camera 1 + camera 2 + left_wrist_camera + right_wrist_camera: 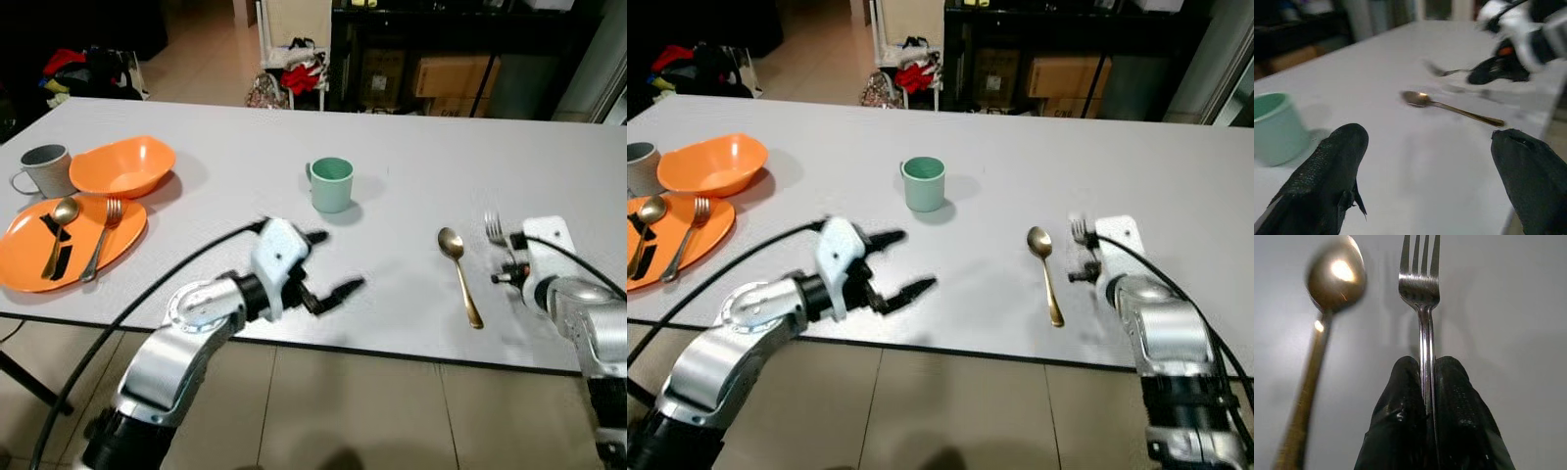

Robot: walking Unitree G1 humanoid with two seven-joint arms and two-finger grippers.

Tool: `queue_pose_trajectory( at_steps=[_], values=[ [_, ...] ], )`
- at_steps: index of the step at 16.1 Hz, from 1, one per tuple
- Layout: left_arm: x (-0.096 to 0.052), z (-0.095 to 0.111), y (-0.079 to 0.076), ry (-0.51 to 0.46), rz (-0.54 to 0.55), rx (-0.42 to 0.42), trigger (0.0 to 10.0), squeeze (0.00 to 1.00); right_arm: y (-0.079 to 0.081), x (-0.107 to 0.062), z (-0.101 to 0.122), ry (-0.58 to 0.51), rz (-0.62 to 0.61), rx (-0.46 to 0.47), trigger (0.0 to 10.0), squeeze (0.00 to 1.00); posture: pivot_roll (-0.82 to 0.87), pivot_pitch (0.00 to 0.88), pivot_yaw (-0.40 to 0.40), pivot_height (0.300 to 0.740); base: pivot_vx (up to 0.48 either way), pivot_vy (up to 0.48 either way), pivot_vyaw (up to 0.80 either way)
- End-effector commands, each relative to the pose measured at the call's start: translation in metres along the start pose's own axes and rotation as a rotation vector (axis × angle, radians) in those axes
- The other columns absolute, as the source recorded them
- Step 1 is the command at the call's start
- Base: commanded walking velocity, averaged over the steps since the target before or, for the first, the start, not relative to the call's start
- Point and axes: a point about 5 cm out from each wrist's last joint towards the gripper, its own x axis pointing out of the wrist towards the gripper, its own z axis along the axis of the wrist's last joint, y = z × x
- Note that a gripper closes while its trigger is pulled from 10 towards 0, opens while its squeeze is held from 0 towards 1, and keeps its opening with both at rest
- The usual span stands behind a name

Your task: Setting the table

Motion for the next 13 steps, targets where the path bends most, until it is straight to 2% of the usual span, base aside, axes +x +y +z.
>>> queue_pose_trajectory(
  at_steps=[1,5,8,13],
  values=[
    [0.0,0.0,0.002,0.014,-0.016,0.005,10.0,0.0,-0.001,0.001,0.006,-0.028,-0.002,0.011,10.0,0.0,-0.01,0.0,0.042,0.74,0.0,0.0,0.0],
    [-0.001,-0.001,0.004,0.027,-0.045,0.013,10.0,0.0,0.006,0.019,-0.004,-0.01,-0.004,0.054,10.0,0.0,-0.01,0.0,0.057,0.74,0.0,0.0,0.0],
    [-0.001,-0.001,0.004,0.033,-0.057,0.009,10.0,0.0,0.015,0.031,-0.004,-0.007,0.003,0.016,10.0,0.0,0.0,0.0,0.063,0.74,0.0,0.0,0.0],
    [-0.001,-0.003,0.002,0.045,-0.072,0.013,10.0,0.0,0.028,0.036,-0.011,0.03,0.029,-0.031,10.0,0.0,0.0,0.0,0.054,0.74,0.0,0.0,0.0]
  ],
)
